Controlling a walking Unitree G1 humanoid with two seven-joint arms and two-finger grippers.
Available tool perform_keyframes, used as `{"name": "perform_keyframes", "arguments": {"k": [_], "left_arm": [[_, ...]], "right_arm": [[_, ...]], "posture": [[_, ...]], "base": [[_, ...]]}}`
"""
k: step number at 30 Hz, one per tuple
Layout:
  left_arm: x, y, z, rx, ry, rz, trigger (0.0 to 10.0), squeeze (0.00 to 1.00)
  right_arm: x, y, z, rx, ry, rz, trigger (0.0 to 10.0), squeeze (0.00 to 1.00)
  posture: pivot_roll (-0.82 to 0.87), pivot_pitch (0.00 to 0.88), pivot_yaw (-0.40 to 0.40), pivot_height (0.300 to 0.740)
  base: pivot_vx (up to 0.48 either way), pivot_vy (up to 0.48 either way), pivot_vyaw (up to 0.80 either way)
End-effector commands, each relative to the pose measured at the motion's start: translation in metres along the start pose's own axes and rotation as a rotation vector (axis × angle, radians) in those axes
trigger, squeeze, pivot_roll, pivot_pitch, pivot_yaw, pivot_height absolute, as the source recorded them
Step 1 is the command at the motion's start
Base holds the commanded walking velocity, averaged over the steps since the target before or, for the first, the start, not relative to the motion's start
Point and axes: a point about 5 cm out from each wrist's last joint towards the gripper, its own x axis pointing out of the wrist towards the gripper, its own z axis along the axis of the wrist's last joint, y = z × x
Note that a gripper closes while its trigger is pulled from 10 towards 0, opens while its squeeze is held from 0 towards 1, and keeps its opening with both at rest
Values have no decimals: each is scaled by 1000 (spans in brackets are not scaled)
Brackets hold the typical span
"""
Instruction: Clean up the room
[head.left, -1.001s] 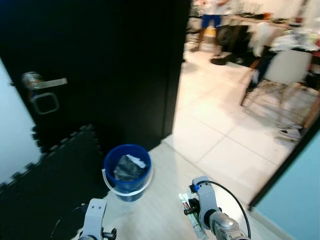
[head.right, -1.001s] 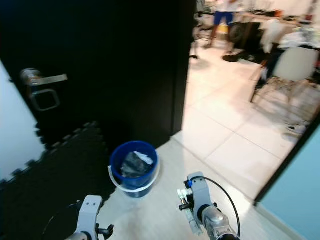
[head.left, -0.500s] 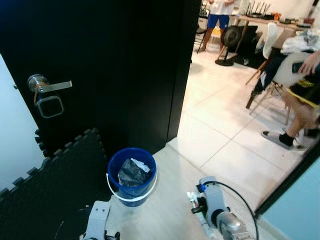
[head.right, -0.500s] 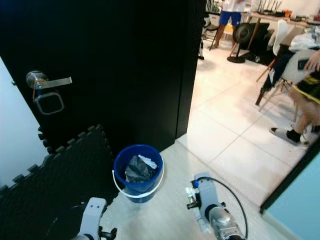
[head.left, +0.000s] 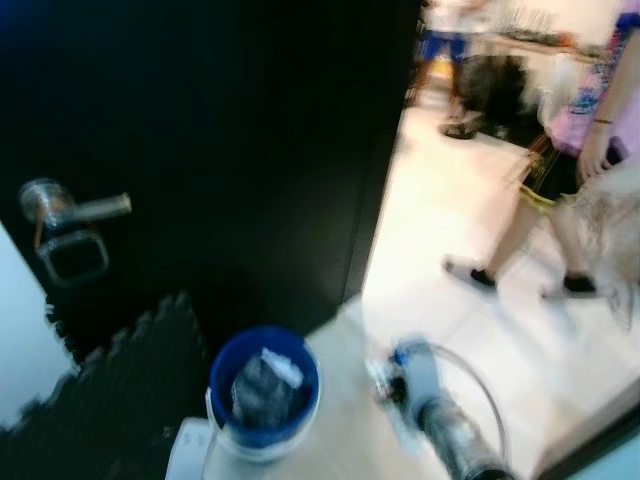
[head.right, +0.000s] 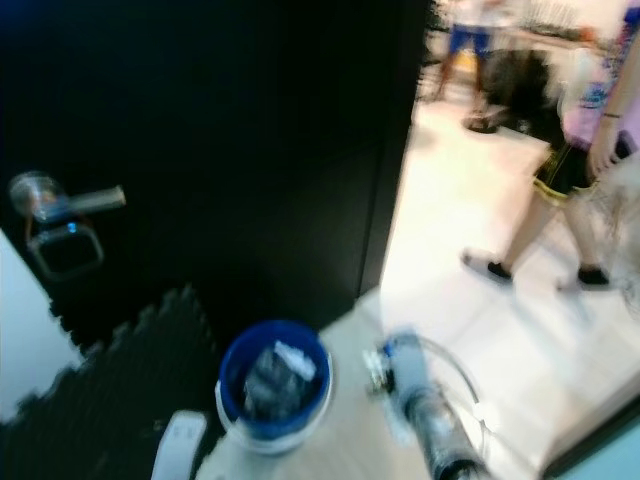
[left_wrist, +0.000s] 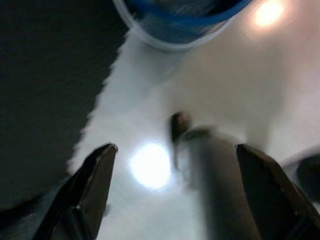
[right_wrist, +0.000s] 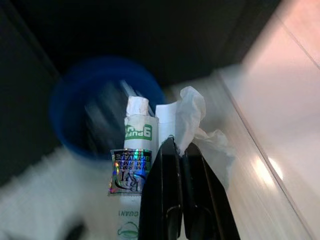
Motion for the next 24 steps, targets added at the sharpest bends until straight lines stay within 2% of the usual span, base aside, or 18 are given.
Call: {"name": "perform_keyframes", "arguments": {"k": [1, 5, 12, 16, 17, 18, 21, 24], "left_arm": [[1, -4, 2, 12, -1, -10, 10000, 0], [1, -4, 2, 13, 0, -9, 10000, 0], [1, -4, 2, 17, 0, 2, 10000, 0], [1, -3, 1, 47, 21, 20, 10000, 0], [1, -3, -1, 43, 30, 6, 10000, 0], [1, -3, -1, 43, 30, 6, 10000, 0], [0, -5, -4, 47, 41, -18, 10000, 0], [0, -5, -5, 43, 43, -20, 10000, 0]], "right_arm": [[-7, -8, -14, -6, 51, -10, 10000, 0], [-5, -3, -11, -88, 63, 33, 10000, 0], [-1, -1, -5, -161, 67, 64, 10000, 0], [-1, -1, -4, -216, 89, 77, 10000, 0], [0, -2, -5, -258, 123, 77, 10000, 0], [0, -2, -5, -258, 123, 77, 10000, 0], [-1, -10, -9, -301, 220, 42, 10000, 0], [-1, -12, -11, -318, 253, 42, 10000, 0]], "posture": [[74, 0, -41, 736], [74, 0, -41, 736], [77, 0, -45, 736], [87, 0, -52, 736], [87, 0, -52, 736], [87, 0, -52, 736], [93, 0, -59, 736], [94, 0, -62, 736]], "base": [[480, 0, 800], [480, 0, 800], [422, 0, 800], [0, 0, 683], [0, 0, 0], [0, 0, 0], [0, -480, 0], [0, -463, 0]]}}
